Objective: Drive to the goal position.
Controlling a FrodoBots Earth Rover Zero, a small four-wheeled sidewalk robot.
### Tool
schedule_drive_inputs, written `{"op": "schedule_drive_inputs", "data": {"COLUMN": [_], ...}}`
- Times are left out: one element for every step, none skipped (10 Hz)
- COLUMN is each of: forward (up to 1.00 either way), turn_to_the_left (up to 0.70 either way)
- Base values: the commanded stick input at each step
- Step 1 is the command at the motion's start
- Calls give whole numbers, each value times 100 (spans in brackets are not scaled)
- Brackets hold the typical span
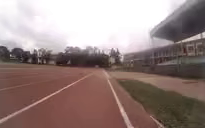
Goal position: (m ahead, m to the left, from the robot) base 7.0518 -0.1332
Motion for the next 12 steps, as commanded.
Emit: {"op": "schedule_drive_inputs", "data": {"forward": [70, 70, 70, 70, 70, 70, 70, 70, 70, 70, 70, 70], "turn_to_the_left": [0, 0, 0, 0, 0, 0, 0, 0, 0, 0, 0, 0]}}
